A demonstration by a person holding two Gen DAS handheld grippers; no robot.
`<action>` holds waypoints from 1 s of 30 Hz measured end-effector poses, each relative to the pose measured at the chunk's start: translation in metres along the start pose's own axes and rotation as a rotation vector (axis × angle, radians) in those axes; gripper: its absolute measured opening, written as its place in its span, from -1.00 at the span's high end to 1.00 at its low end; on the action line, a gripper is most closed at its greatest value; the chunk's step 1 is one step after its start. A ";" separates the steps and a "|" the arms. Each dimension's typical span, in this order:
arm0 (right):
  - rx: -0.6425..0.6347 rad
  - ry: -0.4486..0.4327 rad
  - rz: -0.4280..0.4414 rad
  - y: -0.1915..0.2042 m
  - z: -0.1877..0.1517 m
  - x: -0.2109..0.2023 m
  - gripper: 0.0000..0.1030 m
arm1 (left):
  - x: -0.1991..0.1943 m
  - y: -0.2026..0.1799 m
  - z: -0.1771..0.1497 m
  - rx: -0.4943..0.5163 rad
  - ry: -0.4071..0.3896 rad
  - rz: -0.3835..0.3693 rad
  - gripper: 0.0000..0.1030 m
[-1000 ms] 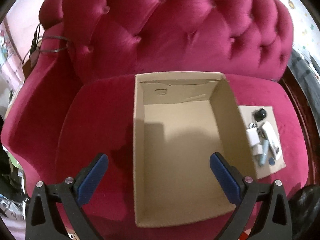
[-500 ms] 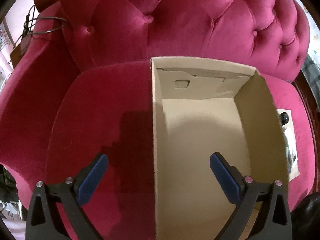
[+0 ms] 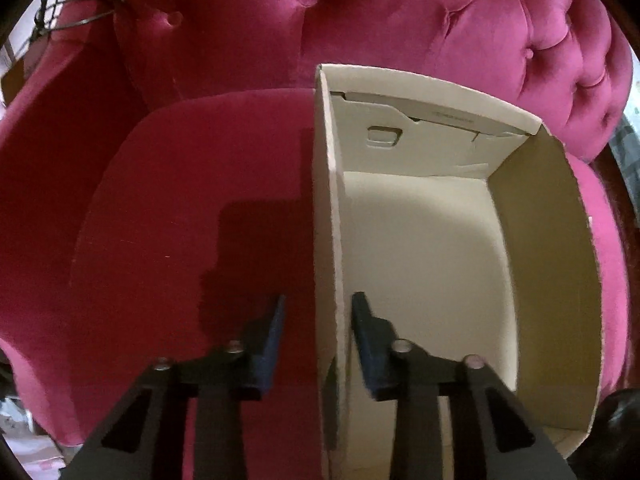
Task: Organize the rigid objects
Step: 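Move the right tool toward the white remote while the left tool grips the box wall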
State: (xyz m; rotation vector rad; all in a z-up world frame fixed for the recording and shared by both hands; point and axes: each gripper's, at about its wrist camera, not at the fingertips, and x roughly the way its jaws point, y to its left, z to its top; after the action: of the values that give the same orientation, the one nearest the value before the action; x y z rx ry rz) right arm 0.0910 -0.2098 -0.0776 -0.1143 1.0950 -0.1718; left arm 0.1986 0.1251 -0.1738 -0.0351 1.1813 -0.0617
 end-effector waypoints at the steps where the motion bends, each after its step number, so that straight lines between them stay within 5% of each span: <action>1: -0.001 0.000 -0.002 0.000 0.000 0.001 -0.99 | 0.001 0.001 0.000 -0.007 0.005 -0.018 0.53; 4: 0.000 -0.006 -0.005 -0.001 0.000 0.002 -0.99 | 0.002 -0.003 0.000 0.004 0.006 -0.029 0.69; 20: -0.021 -0.011 0.011 -0.032 0.010 0.036 -0.99 | 0.007 -0.014 0.000 0.043 -0.003 0.027 0.70; 30: -0.098 0.062 0.049 -0.049 0.018 0.094 -0.98 | 0.007 -0.016 0.000 0.040 0.000 0.028 0.70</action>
State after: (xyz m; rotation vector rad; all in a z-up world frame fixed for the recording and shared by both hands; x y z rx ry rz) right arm 0.1445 -0.2761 -0.1428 -0.1707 1.1667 -0.0785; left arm 0.2010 0.1088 -0.1798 0.0162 1.1796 -0.0605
